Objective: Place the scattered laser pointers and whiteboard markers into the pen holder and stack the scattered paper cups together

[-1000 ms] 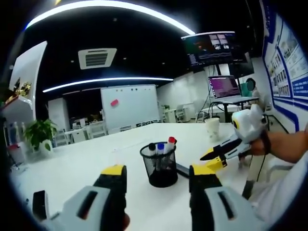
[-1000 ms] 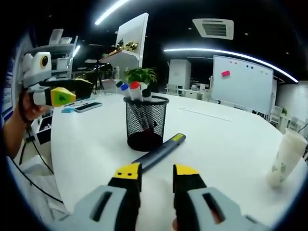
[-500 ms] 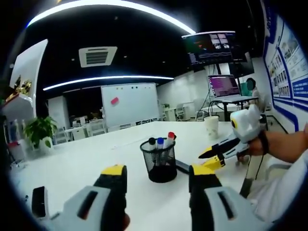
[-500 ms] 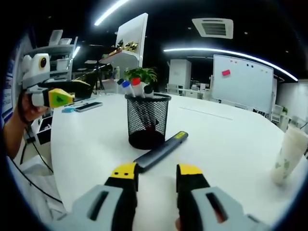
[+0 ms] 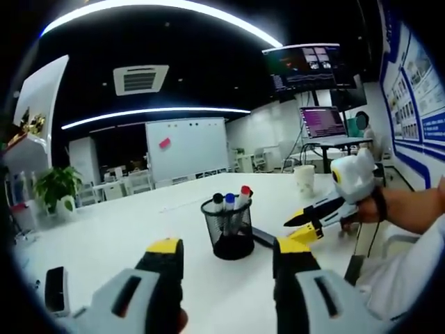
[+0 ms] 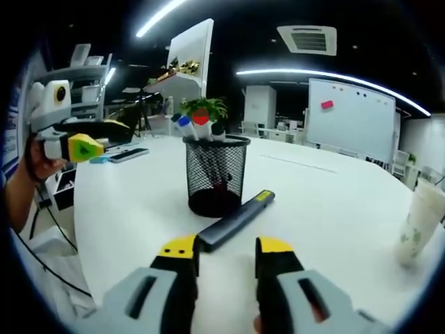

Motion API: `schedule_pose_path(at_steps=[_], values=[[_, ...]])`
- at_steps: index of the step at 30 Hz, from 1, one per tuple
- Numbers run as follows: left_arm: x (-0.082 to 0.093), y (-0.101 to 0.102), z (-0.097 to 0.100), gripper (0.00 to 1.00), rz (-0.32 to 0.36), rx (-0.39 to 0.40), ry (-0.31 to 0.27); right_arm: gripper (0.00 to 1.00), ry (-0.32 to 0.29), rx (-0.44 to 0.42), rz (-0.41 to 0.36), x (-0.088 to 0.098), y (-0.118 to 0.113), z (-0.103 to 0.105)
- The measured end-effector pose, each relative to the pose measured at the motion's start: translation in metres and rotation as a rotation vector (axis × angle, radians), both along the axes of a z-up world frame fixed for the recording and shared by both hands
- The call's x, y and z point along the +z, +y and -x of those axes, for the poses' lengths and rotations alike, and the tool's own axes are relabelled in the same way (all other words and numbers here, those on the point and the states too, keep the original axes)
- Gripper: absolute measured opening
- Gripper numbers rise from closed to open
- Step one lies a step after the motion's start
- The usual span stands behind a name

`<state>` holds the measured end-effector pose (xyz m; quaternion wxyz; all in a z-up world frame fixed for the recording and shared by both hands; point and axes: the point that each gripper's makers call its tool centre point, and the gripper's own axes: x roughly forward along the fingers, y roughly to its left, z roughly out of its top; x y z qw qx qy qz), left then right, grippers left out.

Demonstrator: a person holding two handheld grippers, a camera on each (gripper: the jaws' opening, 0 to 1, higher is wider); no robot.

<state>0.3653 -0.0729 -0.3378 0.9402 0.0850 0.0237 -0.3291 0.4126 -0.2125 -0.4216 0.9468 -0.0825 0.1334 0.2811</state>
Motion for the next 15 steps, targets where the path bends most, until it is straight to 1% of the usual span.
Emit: schedule_pose_path(at_steps=[6, 8, 11, 15], values=[[-0.002, 0.000, 0.001, 0.53, -0.006, -0.003, 0.004, 0.33, 0.005, 0.007, -0.001, -0.003, 0.006, 0.000], [-0.002, 0.002, 0.000, 0.53, -0.008, 0.000, 0.002, 0.33, 0.002, -0.003, -0.028, -0.002, 0.008, -0.001], [-0.001, 0.004, -0.001, 0.53, -0.008, 0.005, 0.001, 0.33, -0.002, -0.007, -0.037, 0.001, 0.007, -0.003], [-0.001, 0.007, -0.001, 0.53, -0.013, 0.008, 0.000, 0.33, -0.005, -0.009, -0.017, -0.002, 0.011, -0.003]])
